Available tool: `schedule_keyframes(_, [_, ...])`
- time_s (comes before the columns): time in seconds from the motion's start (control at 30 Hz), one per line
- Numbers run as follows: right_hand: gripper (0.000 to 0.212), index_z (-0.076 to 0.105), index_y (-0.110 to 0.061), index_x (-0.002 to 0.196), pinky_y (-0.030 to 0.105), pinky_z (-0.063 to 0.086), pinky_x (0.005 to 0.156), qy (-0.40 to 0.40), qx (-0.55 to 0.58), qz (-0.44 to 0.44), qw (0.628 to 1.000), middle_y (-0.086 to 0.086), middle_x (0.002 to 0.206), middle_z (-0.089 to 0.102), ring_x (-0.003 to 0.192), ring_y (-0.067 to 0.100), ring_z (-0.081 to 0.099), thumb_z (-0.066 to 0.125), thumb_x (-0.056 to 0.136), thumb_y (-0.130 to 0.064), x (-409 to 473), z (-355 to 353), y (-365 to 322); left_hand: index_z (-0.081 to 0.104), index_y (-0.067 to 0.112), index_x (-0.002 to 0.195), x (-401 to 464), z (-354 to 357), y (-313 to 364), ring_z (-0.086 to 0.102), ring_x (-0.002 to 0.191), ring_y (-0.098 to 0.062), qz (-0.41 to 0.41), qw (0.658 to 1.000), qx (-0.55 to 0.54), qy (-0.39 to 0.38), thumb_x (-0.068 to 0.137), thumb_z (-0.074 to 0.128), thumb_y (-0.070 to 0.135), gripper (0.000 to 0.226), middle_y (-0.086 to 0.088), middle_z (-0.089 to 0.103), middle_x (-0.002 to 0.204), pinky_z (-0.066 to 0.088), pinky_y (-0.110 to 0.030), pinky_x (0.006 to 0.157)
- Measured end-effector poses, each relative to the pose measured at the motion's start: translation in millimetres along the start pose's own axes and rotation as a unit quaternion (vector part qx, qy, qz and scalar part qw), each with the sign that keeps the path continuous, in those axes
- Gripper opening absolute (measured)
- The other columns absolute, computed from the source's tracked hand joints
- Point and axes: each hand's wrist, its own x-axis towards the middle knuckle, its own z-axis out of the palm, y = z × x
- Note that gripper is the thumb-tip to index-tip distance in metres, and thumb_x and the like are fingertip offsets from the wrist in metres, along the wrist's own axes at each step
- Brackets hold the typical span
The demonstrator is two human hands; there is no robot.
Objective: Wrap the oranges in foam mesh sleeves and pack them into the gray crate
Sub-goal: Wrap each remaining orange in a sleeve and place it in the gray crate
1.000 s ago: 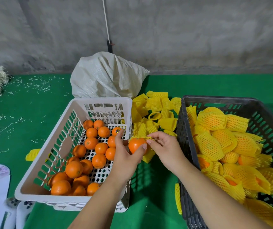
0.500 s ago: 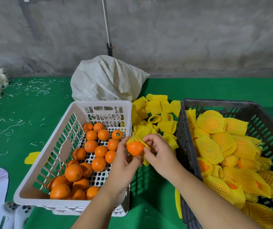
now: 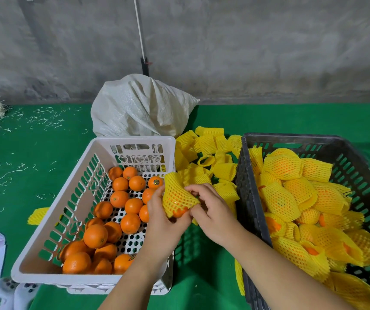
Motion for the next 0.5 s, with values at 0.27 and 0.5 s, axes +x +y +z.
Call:
schedule_keyframes(0.27, [0.042,0.062,-0.021,0.138,0.034,0.053,0.097,0.052,0.002,0.014,0.999,-0.008,0.120,0.050,0.111,0.003,0.055,0.044,0.101,-0.015,5,-7,-1,0.055,0.048,0.135,1,4,3,0.062,0.106,-0.010,0.042,0.995,0.090,0.002,0.082,0.076,0.055,0.057,0.009,0.060,0.121,0.055,-0.023,0.083])
schedule_keyframes(0.5, [0.029,0.069,-0.022,0.125,0.014,0.047,0.077,0.093,-0.006,-0.036,0.995,-0.015,0.108,0.055,0.093,0.002,0.059,0.053,0.101,-0.027,2,-5,0,0.066,0.047,0.115,1,10,13,0.071,0.087,-0.014,-0.030,0.999,-0.013,0.032,0.086,0.073,0.058,0.032,0.009,0.074,0.104,0.057,-0.020,0.063])
